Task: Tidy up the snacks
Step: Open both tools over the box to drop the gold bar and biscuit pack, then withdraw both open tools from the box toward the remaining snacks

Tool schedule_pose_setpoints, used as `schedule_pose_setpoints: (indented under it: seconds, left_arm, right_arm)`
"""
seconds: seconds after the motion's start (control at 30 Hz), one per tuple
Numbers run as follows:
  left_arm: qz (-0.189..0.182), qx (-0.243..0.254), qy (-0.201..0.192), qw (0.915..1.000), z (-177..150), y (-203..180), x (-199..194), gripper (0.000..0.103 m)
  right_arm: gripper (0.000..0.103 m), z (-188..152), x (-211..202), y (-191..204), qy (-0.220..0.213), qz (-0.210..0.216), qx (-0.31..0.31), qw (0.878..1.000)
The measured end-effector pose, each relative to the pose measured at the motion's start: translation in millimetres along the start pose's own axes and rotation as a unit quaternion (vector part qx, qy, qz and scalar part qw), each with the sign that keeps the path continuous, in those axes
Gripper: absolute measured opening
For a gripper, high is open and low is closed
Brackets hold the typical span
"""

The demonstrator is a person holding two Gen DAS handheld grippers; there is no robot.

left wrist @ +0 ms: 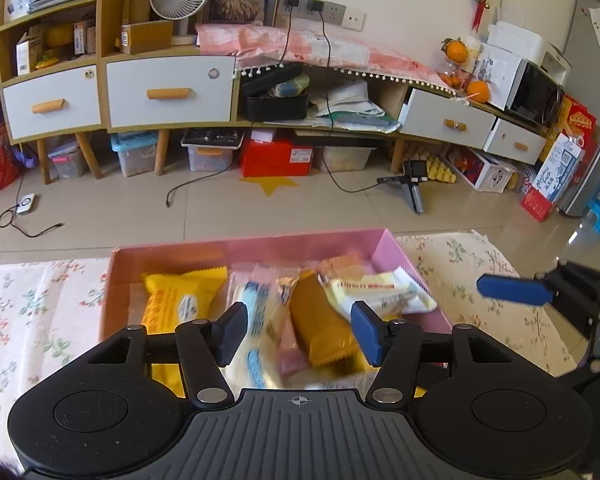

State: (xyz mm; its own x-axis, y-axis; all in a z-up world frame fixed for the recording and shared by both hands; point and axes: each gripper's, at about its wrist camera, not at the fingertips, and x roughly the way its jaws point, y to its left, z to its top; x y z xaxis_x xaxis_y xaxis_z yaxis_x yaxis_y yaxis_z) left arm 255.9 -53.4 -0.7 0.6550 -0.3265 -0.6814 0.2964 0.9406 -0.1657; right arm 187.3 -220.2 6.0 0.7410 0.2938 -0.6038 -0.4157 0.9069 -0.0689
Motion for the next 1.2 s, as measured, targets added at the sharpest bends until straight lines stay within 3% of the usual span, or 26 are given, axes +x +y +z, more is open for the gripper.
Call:
schedule_pose_setpoints:
  seconds: [0.67, 1.2]
  left_arm:
    - [0.007, 0.024, 0.008, 0.9996, -52, -3, -82, 0.079]
    - [0.006, 0.059, 0.03, 0.9978, -100, -21, -122, 0.093]
  right_arm:
    - [0.092, -11, -52, 33, 0.01, -0.006, -0.029, 1.0]
    - [0.1, -32, -87, 61, 0.014, -0.006, -0.041, 0.999]
